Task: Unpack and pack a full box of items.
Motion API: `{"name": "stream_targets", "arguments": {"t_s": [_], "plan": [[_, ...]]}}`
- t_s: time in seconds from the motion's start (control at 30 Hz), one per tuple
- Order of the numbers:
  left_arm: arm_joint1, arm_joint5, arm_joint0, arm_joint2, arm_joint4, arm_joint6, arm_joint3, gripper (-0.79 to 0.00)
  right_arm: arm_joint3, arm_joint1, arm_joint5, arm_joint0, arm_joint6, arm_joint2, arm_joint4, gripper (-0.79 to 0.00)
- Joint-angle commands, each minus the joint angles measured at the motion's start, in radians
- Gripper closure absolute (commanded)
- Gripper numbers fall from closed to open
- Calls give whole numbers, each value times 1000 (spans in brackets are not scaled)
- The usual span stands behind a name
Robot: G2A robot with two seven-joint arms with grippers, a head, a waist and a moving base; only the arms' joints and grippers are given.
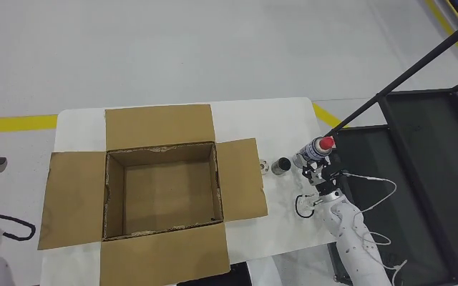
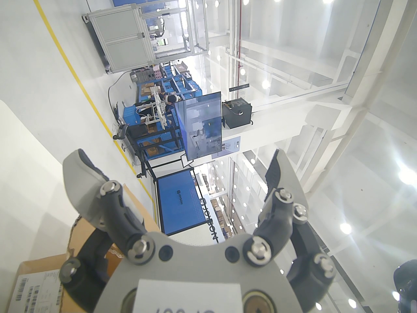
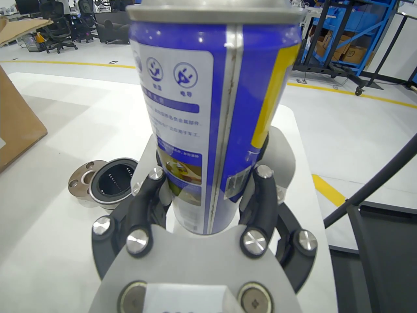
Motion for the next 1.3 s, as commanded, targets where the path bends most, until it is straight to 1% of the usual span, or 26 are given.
{"name": "stream_targets", "arguments": {"t_s": [0.0,0.23,0.53,1.07,1.1,1.13,1.17,1.2,1.27], "plan": [[0,0,0,0,0,0,0,-785,42,-1,6,22,-25,-15,-7,0],[0,0,0,0,0,0,0,-785,125,1,9,59,-94,-50,-33,0],[0,0,0,0,0,0,0,-785,172,4,19,81,-139,-77,-44,0],[0,0,0,0,0,0,0,-785,205,14,40,93,-149,-106,-50,0],[0,0,0,0,0,0,0,-785,207,14,40,93,-149,-109,-50,-12],[0,0,0,0,0,0,0,-785,209,14,39,94,-149,-112,-50,-68],[0,0,0,0,0,0,0,-785,209,14,40,94,-149,-113,-49,-102],[0,0,0,0,0,0,0,-785,210,15,40,95,-149,-116,-49,-160],[0,0,0,0,0,0,0,-785,212,16,41,96,-148,-119,-50,-237]]}}
